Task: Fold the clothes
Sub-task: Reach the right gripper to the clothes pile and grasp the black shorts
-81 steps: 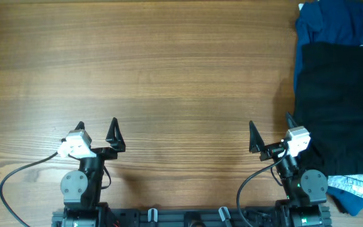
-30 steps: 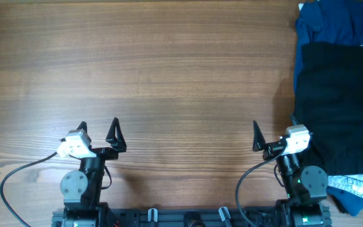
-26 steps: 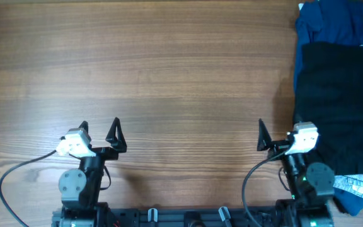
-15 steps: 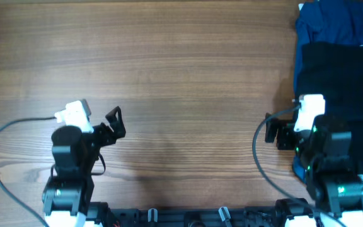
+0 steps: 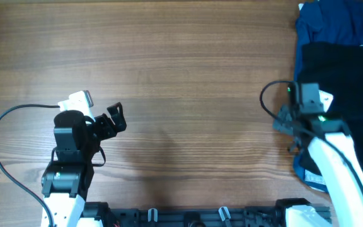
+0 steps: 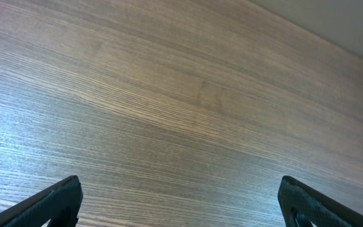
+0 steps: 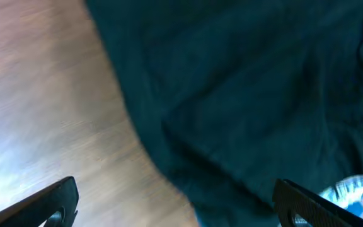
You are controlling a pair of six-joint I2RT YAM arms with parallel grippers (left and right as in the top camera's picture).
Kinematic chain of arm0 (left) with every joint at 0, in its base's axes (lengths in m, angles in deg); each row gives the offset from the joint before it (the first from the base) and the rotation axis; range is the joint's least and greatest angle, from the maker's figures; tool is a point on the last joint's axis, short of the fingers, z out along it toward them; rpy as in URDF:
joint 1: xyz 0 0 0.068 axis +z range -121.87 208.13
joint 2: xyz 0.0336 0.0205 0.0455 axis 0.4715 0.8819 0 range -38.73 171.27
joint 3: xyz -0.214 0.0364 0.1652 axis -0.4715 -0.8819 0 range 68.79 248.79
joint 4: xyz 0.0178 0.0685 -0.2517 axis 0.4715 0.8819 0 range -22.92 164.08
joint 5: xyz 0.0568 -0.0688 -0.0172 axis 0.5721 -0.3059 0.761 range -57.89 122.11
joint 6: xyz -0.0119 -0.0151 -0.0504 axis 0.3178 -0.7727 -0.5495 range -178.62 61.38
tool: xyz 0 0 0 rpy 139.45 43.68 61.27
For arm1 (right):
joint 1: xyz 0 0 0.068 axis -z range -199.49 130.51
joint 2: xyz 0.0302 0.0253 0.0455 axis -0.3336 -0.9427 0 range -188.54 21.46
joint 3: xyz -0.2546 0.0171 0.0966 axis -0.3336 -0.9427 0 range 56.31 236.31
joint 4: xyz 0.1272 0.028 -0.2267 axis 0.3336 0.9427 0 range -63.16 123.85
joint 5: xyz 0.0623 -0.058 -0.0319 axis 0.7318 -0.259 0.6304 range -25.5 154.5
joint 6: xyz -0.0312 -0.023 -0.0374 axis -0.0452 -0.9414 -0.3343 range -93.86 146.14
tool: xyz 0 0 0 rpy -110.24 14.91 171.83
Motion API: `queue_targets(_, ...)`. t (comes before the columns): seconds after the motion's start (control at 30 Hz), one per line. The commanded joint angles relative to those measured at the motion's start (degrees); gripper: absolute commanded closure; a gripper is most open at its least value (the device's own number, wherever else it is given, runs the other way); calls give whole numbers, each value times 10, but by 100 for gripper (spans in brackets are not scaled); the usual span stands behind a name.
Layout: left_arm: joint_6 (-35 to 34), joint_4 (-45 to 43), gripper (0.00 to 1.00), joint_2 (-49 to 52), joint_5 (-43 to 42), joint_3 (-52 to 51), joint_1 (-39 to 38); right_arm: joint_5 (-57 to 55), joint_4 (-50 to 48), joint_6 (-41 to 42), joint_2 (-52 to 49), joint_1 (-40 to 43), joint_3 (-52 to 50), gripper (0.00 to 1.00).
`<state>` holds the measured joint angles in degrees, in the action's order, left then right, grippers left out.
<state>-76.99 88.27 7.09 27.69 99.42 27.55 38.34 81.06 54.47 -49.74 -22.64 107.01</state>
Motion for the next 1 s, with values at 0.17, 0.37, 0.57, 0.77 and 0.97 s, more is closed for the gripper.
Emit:
queue_targets(0.17, -2, -1, 0, -1, -31, 12, 2, -30, -95, 42, -192, 5, -3, 0)
queue_targets(0.37, -2, -1, 0, -1, -31, 12, 2, -85, -98, 52, -201, 37, -3, 33)
queue_targets(0.57, -2, -1, 0, -1, -31, 12, 2, -85, -96, 44, -198, 70, -3, 96)
queue_targets(0.77, -1, -1, 0, -1, -31, 12, 2, -2, -83, -87, -124, 70, 49, 96)
queue_targets(0.97, -2, -1, 0, -1, -31, 12, 2, 480, -97, -344, 12, 48, 142, 96)
